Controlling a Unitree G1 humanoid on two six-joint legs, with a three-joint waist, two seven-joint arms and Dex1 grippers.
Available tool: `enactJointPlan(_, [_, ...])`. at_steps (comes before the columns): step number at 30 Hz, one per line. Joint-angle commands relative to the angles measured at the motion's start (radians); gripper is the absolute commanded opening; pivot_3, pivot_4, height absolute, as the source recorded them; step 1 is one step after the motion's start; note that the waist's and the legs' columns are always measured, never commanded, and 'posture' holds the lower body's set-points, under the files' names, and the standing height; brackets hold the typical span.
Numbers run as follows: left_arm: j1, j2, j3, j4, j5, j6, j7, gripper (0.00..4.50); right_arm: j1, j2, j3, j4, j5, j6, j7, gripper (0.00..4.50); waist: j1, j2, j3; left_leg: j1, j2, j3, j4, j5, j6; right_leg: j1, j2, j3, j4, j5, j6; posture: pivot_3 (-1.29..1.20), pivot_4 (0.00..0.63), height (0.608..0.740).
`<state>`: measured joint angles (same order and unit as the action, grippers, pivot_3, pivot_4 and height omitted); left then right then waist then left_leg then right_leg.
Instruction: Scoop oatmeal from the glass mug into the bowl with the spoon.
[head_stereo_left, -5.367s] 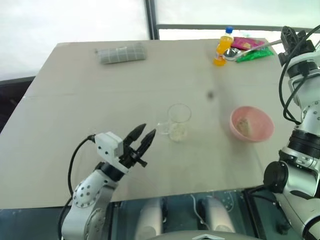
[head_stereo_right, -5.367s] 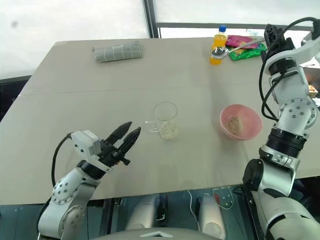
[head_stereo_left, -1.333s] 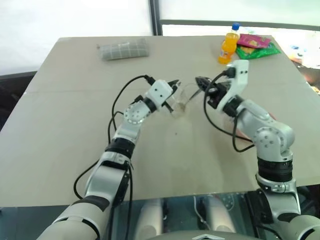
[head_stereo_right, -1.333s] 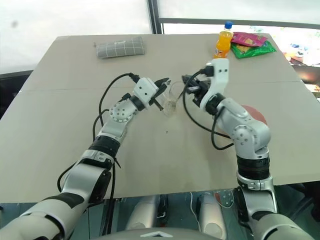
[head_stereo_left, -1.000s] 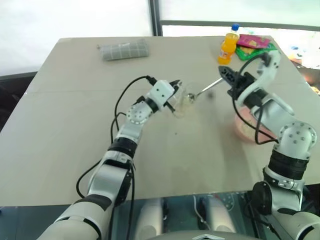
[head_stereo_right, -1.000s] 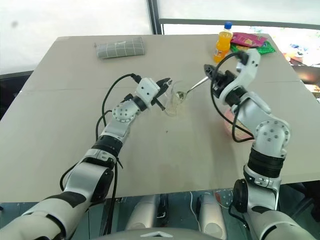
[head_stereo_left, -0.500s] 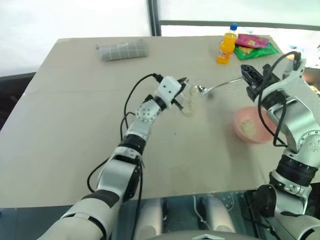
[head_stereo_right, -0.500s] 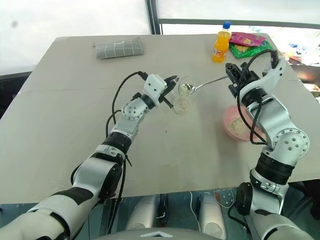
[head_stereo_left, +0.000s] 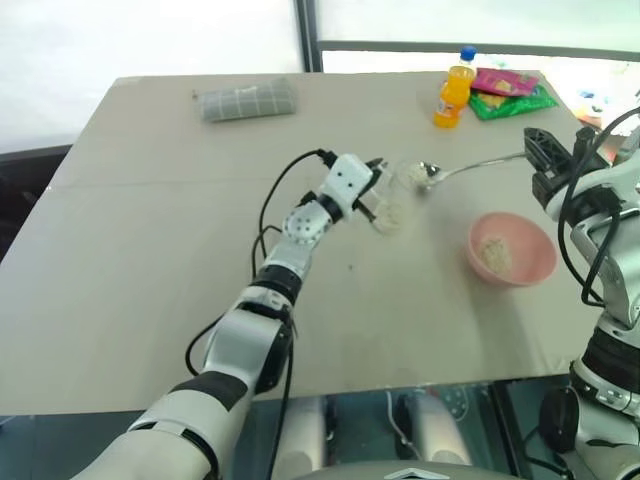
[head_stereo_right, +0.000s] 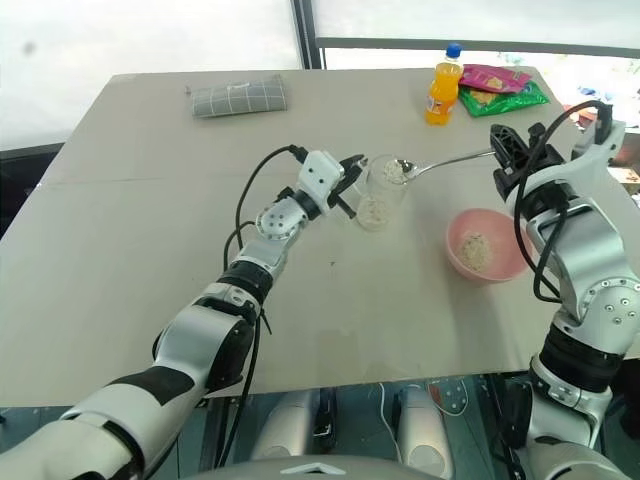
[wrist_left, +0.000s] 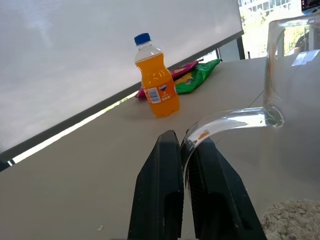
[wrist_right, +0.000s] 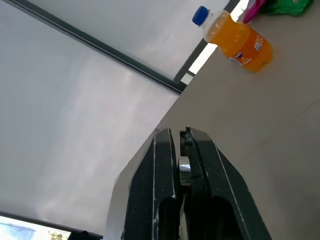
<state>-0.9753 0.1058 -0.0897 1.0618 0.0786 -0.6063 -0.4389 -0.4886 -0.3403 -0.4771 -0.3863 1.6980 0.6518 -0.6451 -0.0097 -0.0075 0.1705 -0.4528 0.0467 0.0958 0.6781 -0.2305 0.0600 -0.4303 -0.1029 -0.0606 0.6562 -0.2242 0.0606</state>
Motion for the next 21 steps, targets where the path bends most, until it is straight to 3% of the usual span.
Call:
enactJointPlan(1, [-0.045, -0.014, 0.002, -0.01, 0.001, -0.046, 0.003, 0.02, 0.014, -0.022, 0.001, -0.057, 0.036, -0.055, -0.021, 0.0, 0.0, 0.0, 0.0, 0.0, 0.0, 0.0, 0.0, 0.0, 0.0, 0.0, 0.0, 0.0, 0.0, 0.0, 0.0, 0.0, 0.15, 0.718])
enactJointPlan(21, [-0.064, -0.036, 0.014, 0.05, -0.002, -0.04, -0.009, 0.02, 0.151, -0.03, -0.005, -0.209, 0.157, -0.27, -0.05, 0.0, 0.004, 0.0, 0.0, 0.0, 0.0, 0.0, 0.002, 0.0, 0.0, 0.0, 0.0, 0.0, 0.001, 0.0, 0.0, 0.0, 0.15, 0.718])
